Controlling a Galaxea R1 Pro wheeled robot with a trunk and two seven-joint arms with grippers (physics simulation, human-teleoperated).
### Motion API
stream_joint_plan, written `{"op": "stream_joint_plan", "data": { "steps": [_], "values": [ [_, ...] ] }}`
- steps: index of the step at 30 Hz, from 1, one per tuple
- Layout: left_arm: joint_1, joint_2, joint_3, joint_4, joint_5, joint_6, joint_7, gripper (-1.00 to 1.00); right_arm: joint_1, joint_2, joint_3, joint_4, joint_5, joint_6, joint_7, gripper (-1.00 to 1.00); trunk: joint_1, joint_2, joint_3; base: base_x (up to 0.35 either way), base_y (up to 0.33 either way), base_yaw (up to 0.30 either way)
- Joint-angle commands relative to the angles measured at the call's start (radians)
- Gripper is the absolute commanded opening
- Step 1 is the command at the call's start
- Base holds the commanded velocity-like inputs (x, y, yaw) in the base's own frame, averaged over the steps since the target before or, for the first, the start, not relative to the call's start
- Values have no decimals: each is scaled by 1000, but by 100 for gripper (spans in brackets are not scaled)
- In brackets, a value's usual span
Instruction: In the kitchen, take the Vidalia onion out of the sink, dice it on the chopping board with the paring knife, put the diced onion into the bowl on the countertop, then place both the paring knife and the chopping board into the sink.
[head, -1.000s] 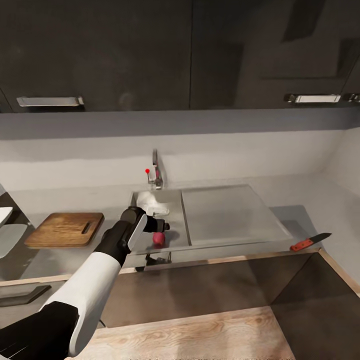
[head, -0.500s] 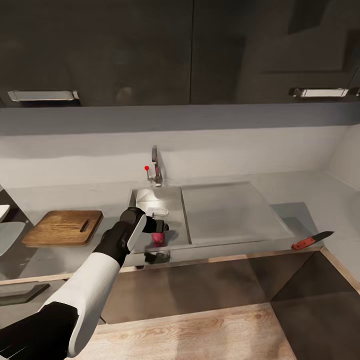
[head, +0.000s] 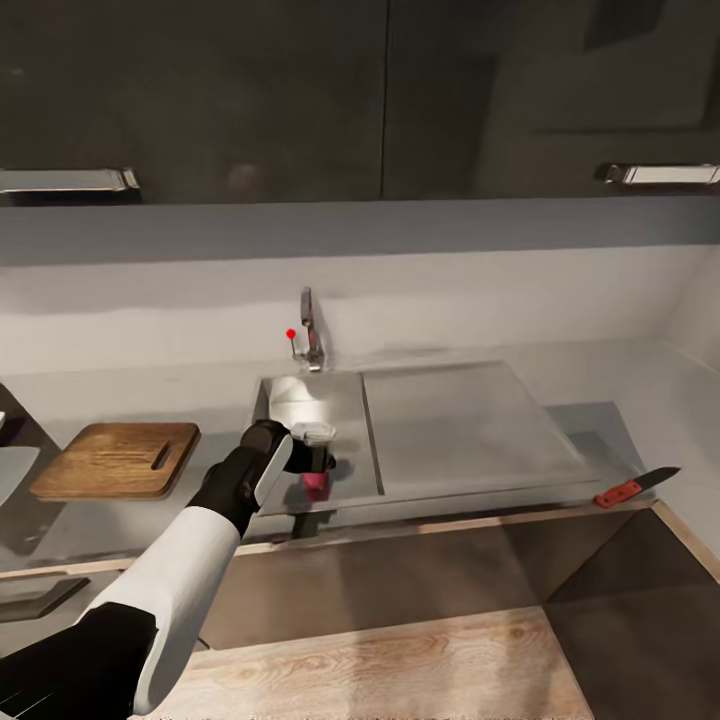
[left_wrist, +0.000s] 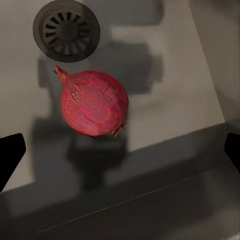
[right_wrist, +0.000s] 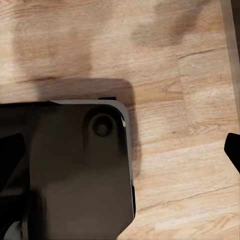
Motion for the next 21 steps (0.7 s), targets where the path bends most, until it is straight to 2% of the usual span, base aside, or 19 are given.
{"op": "stream_joint_plan", "data": {
  "steps": [1, 6, 12, 21],
  "values": [
    [-1, 0, -2, 5, 5, 4, 3, 100, 1, 1, -4, -2, 7, -1, -3, 100, 0, -2, -3, 2, 0, 0],
    [-1, 1, -2, 11, 4, 3, 3, 100, 1, 2, -4, -2, 7, -1, -3, 100, 0, -2, -11, 50, 0, 0],
    [-1, 1, -2, 13, 4, 3, 3, 100, 1, 2, -4, -2, 7, -1, -3, 100, 0, -2, -21, 222, 0, 0],
    [-1, 2, -2, 13, 4, 2, 3, 100, 1, 2, -4, -2, 7, -1, -3, 100, 0, -2, -36, 43, 0, 0]
  ]
}}
